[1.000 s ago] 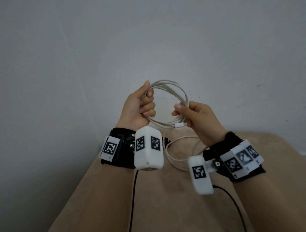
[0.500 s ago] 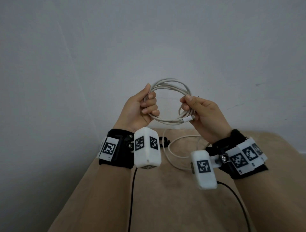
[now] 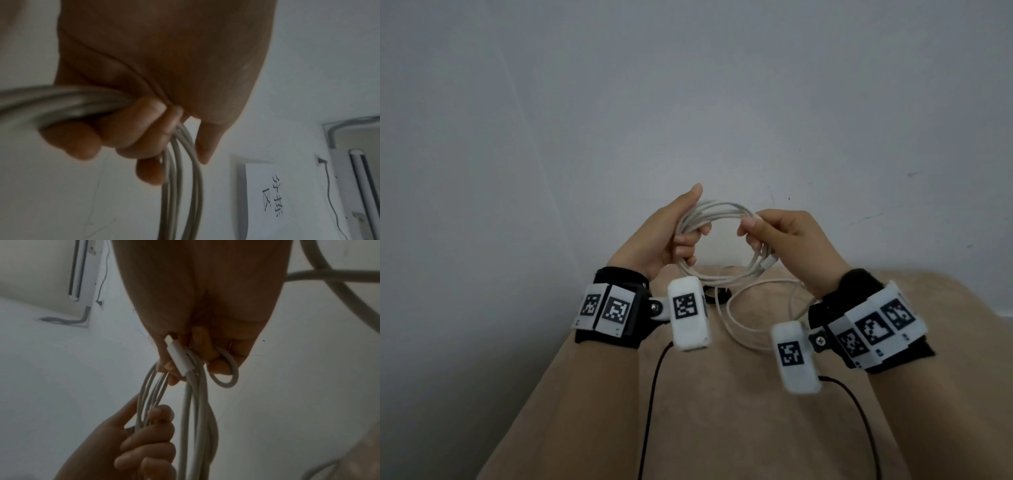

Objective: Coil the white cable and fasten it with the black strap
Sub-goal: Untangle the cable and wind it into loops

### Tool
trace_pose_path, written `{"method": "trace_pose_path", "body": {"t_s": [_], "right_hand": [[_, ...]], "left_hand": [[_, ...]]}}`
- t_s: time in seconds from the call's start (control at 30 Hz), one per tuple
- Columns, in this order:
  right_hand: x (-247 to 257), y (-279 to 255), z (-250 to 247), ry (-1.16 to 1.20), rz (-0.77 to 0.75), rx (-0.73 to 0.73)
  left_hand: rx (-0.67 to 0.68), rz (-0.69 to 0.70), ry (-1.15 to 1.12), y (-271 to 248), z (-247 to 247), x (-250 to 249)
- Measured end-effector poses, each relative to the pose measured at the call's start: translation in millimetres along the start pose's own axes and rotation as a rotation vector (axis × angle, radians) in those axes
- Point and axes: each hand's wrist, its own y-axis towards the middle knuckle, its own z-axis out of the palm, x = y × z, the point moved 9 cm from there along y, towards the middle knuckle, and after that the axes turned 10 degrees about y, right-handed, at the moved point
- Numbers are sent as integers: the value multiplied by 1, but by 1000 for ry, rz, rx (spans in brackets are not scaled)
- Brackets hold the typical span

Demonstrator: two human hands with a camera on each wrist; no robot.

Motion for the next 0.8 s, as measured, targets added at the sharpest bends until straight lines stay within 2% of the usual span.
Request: {"method": "trace_pose_path", "body": {"t_s": [0.13, 0.3, 0.5, 0.7, 0.8], "right_hand": [[2, -3, 10, -140, 30, 129], [0, -8, 24, -308, 60, 276], [4, -6, 9, -252, 50, 185], [16, -7, -3, -49, 46, 63], [20, -9, -11, -85, 33, 9]], "left_hand": [[64, 15, 265, -5, 11, -6], [127, -56, 442, -8, 30, -3], [-45, 78, 485, 0, 30, -18], [-72, 141, 343, 0, 32, -25], [-97, 138, 300, -1, 26, -25]]}}
